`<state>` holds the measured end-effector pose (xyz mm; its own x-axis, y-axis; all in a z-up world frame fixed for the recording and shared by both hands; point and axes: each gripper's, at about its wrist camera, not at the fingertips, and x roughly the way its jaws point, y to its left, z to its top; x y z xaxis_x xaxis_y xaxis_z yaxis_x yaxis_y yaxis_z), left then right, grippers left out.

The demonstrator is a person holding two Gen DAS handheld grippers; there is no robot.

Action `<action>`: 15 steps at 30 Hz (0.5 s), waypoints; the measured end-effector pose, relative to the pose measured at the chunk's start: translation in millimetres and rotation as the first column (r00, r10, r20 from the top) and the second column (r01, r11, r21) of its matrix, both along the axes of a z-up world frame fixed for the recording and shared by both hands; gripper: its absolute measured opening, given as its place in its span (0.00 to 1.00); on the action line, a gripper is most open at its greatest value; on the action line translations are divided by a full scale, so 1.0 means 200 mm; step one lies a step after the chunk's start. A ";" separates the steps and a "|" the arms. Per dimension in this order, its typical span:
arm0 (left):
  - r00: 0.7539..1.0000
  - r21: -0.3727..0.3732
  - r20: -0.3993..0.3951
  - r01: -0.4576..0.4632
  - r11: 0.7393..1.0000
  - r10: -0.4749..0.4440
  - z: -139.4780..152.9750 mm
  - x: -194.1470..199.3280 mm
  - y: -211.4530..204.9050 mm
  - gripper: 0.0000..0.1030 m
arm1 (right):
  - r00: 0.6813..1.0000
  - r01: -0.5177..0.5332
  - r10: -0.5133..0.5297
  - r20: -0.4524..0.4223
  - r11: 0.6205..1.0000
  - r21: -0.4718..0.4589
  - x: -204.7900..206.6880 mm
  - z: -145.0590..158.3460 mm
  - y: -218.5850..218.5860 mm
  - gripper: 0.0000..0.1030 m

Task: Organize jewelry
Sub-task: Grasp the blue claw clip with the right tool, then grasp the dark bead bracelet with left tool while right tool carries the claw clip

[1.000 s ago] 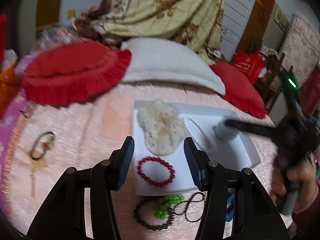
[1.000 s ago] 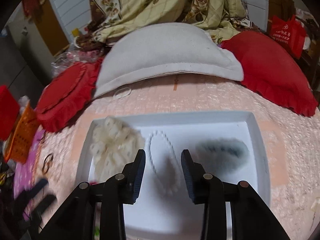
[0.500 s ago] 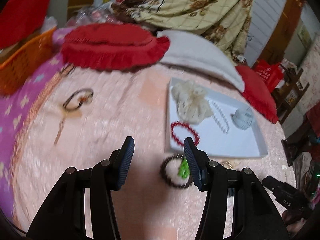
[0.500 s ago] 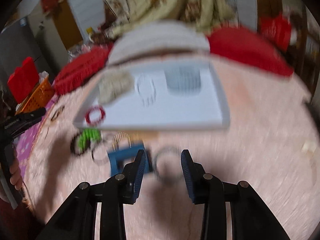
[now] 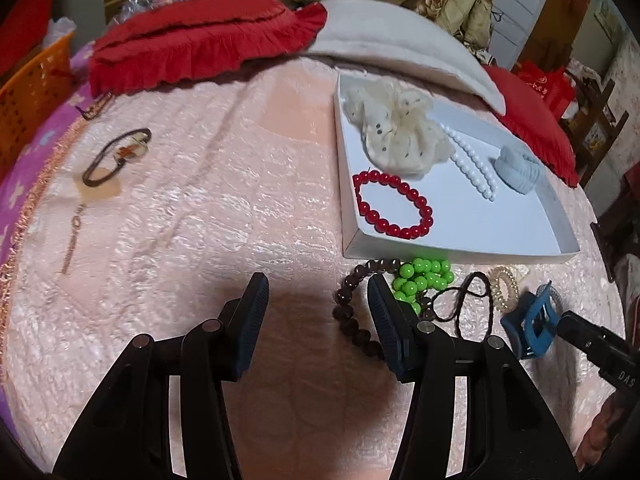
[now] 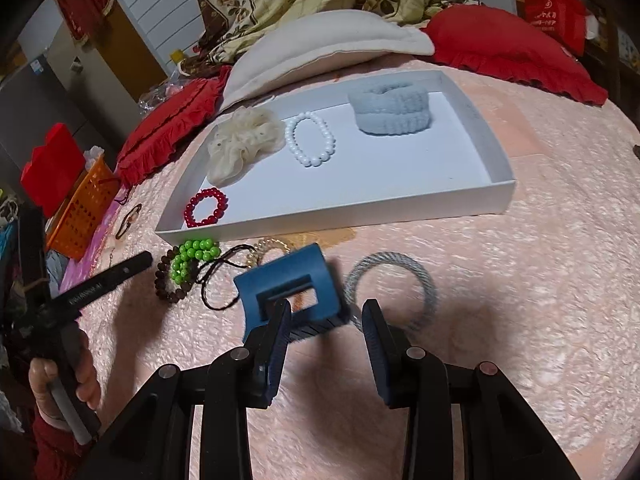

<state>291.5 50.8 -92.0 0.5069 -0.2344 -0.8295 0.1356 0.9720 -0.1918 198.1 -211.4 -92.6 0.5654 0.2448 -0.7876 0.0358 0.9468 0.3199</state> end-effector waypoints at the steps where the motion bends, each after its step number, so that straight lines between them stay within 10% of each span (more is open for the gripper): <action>1: 1.000 -0.011 -0.009 -0.001 1.000 0.001 -0.01 0.01 0.00 0.50 | 1.000 -0.002 0.002 -0.007 1.000 0.008 0.01 -0.01 0.01 0.34; 10: 0.999 -0.008 -0.013 0.044 0.999 -0.044 -0.04 0.06 -0.07 0.49 | 1.000 0.000 0.000 -0.019 1.000 0.012 0.06 -0.06 0.04 0.34; 13: 0.996 0.057 0.001 0.086 0.995 -0.086 -0.05 0.02 -0.13 0.13 | 1.000 0.002 -0.002 -0.014 1.000 -0.003 0.06 -0.06 0.05 0.34; 15: 0.994 0.078 0.002 0.107 0.991 -0.108 -0.05 0.00 -0.16 0.07 | 1.000 0.005 -0.005 -0.013 1.000 -0.014 0.07 -0.06 0.06 0.34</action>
<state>292.1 18.4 -102.4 0.4876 -0.2229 -0.8441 0.2411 0.9636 -0.1153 211.3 -199.9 -105.5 0.5567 0.2304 -0.7981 0.0448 0.9511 0.3057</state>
